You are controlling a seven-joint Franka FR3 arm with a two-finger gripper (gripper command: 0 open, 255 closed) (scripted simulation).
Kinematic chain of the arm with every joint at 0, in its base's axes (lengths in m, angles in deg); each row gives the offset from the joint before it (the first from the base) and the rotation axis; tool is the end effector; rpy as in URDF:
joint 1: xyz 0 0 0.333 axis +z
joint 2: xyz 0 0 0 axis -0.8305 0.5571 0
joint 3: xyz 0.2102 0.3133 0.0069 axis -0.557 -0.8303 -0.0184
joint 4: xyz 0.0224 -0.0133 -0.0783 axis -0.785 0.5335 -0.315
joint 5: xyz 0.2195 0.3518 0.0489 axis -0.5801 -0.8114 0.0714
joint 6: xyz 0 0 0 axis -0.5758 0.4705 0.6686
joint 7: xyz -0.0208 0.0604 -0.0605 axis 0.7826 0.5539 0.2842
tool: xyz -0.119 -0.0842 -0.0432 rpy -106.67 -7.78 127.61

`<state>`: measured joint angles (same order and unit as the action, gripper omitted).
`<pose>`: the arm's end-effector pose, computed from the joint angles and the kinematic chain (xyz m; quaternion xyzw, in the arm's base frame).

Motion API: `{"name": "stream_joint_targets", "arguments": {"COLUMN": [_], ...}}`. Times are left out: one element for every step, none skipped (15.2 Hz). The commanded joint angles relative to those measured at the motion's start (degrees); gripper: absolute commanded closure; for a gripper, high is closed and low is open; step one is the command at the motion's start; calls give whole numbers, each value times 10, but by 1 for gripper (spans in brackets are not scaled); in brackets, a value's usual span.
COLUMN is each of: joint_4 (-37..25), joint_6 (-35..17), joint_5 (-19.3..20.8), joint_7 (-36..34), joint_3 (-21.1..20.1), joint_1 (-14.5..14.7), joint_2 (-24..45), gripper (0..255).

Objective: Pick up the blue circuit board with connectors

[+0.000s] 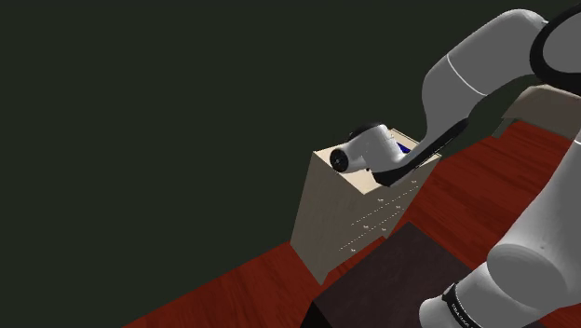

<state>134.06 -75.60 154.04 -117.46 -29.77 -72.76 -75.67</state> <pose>0.4765 -0.1697 0.2475 0.7823 0.0144 0.0325 0.6219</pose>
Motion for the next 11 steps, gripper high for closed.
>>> {"name": "stream_joint_targets", "arguments": {"joint_4": [5, 6, 8, 9, 11, 12, 13, 14, 15, 15, 15], "joint_6": [-3, -5, -6, -8, -9, -11, -12, -14, -15, -15, -15], "joint_5": [-5, -8, -10, -13, -15, -18, -20, -23, -25, -26, -26], "joint_7": [13, 19, 26, 32, 39, 46, 52, 59, 66, 67, 67], "joint_3": [-1, -1, -1, -2, -2, -2, -2, -3, -3, -3, -3], "joint_1": [-1, -1, -2, -2, -3, -3, -3, -4, -4, -4, -4], "joint_2": [-18, -26, -34, -42, -50, -58, -66, -73, -81, -82, -82], "gripper": [255, 255, 255, 255, 255, 255, 255, 255, 255, 255, 255]}}
